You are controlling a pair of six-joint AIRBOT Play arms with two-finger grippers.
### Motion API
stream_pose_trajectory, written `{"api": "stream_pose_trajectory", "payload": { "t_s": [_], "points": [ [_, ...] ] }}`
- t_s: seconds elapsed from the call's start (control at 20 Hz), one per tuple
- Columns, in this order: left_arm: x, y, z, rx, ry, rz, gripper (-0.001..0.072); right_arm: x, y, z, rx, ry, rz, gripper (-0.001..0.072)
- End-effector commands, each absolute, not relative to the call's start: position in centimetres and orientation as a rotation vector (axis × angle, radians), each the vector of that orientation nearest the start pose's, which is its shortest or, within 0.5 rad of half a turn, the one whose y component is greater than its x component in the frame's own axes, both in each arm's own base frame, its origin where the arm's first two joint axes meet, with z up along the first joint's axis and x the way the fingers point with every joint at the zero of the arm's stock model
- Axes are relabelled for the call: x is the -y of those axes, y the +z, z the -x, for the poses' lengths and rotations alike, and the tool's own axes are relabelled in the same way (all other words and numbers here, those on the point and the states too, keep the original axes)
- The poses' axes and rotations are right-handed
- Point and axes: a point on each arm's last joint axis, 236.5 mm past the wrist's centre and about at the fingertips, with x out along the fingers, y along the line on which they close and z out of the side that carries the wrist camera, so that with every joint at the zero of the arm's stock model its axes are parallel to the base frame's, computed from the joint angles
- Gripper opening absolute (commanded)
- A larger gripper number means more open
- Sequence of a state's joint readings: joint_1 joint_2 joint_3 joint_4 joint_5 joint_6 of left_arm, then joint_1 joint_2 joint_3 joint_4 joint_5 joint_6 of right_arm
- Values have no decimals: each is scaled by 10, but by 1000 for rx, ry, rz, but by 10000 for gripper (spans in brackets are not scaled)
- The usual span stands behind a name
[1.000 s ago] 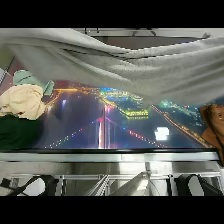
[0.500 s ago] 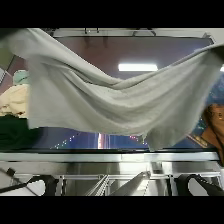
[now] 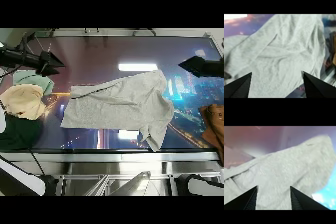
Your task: Fold the shirts.
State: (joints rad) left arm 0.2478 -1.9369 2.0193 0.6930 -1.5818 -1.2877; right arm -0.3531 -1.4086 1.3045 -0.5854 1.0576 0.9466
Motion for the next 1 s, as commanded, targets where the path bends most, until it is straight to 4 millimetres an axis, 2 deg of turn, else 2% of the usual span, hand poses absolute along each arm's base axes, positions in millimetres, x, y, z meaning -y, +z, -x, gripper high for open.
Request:
{"api": "stream_pose_trajectory", "payload": {
  "t_s": [0.0, 0.15, 0.3, 0.4, 0.5, 0.6, 0.8, 0.9, 0.95],
  "points": [
    [7, 40, -499, -1279, -594, 686, 711, 27, 77, -442, -924, 404, -570, 470],
    [-11, 0, -442, -1489, -556, 781, 711, 39, 9, -382, -1193, 330, -622, 469],
    [-11, -42, -392, -1628, -490, 826, 694, 21, -53, -337, -1323, 303, -720, 463],
    [-6, -61, -367, -1690, -462, 840, 694, 7, -77, -317, -1359, 302, -774, 463],
    [1, -80, -343, -1763, -436, 842, 693, -2, -91, -301, -1394, 299, -800, 463],
    [10, -96, -324, -1828, -420, 830, 692, -8, -97, -291, -1418, 300, -822, 463],
    [39, -122, -313, -1867, -407, 768, 692, -17, -96, -286, -1425, 317, -866, 463],
    [52, -130, -319, -1852, -414, 716, 474, -20, -93, -286, -1424, 340, -876, 463],
    [58, -131, -322, -1840, -427, 698, 434, -22, -92, -284, -1429, 348, -879, 463]
  ]
}}
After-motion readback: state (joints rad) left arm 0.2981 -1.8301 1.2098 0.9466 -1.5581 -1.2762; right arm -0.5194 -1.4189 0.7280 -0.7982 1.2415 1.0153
